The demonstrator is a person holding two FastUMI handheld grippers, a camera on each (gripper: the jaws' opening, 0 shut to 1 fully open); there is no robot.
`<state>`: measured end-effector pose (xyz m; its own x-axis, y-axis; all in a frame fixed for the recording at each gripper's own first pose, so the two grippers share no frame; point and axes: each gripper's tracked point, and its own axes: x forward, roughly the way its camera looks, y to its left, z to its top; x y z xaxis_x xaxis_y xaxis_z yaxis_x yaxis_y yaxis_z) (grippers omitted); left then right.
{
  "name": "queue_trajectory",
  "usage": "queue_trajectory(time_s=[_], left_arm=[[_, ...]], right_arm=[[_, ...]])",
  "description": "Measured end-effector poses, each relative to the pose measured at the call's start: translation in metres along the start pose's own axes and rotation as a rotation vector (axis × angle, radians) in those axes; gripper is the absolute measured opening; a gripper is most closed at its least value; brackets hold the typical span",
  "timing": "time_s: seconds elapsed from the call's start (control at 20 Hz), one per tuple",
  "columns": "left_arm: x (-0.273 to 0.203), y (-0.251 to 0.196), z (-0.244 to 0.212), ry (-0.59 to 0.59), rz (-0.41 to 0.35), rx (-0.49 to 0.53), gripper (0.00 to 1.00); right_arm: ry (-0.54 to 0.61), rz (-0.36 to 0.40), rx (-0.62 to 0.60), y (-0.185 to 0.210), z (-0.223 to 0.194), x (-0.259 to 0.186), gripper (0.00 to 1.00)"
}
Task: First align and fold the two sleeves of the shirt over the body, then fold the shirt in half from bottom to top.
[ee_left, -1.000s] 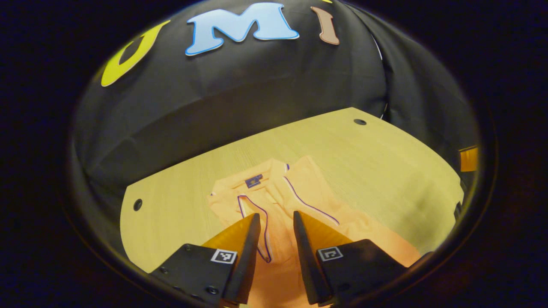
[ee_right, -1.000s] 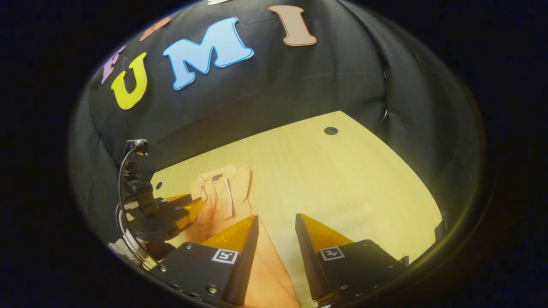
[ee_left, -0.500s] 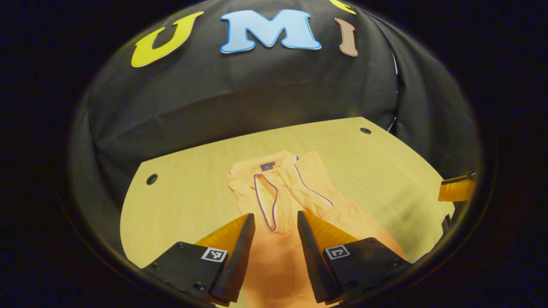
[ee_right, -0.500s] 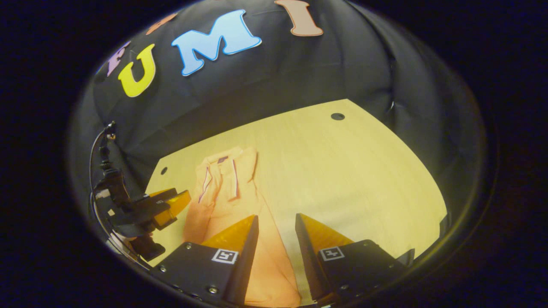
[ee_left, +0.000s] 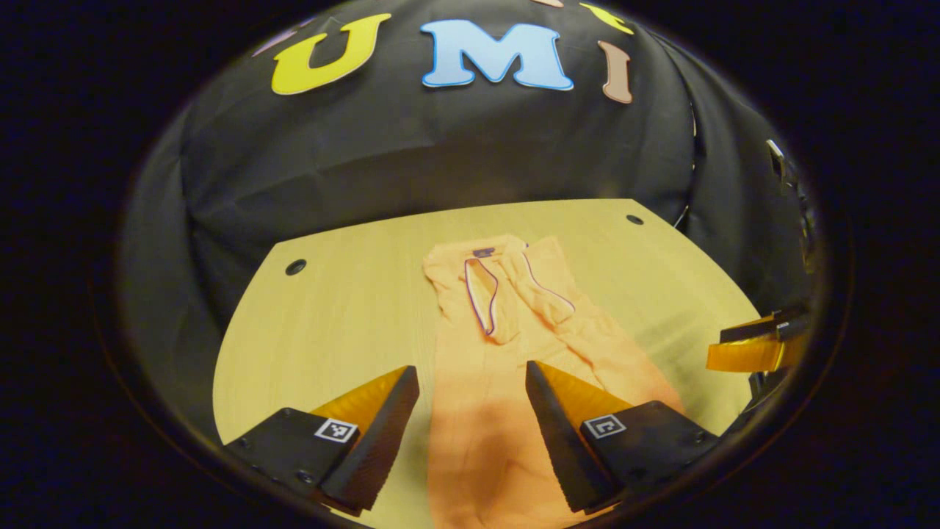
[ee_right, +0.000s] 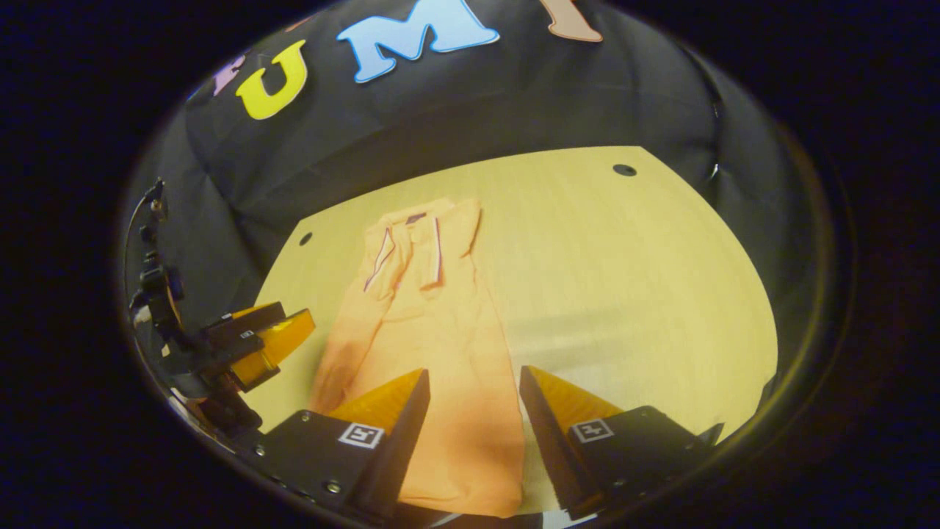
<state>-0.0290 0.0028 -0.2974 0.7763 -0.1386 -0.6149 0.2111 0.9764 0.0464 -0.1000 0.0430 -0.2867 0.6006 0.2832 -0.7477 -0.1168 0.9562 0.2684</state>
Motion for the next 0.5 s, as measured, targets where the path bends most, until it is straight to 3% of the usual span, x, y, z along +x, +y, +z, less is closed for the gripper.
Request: queue_trajectory(time_s=[0.05,0.2,0.25,0.3,0.5], left_arm=[[-0.004,0.003,-0.01,0.013,0.004,-0.005,0.96],[-0.016,0.01,-0.045,0.073,0.009,-0.02,0.97],[-0.02,0.012,-0.058,0.093,0.014,-0.024,0.97],[-0.025,0.013,-0.07,0.112,0.016,-0.027,0.96],[-0.04,0.018,-0.123,0.218,0.012,-0.027,0.96]], right_arm=[[0.026,0.002,-0.009,0.001,-0.006,0.005,0.83],[0.113,0.002,-0.022,0.004,-0.033,0.011,0.83],[0.143,-0.001,-0.026,0.004,-0.042,0.013,0.77],[0.171,-0.001,-0.031,0.005,-0.05,0.016,0.83],[0.306,-0.003,-0.072,0.005,-0.089,0.019,0.84]])
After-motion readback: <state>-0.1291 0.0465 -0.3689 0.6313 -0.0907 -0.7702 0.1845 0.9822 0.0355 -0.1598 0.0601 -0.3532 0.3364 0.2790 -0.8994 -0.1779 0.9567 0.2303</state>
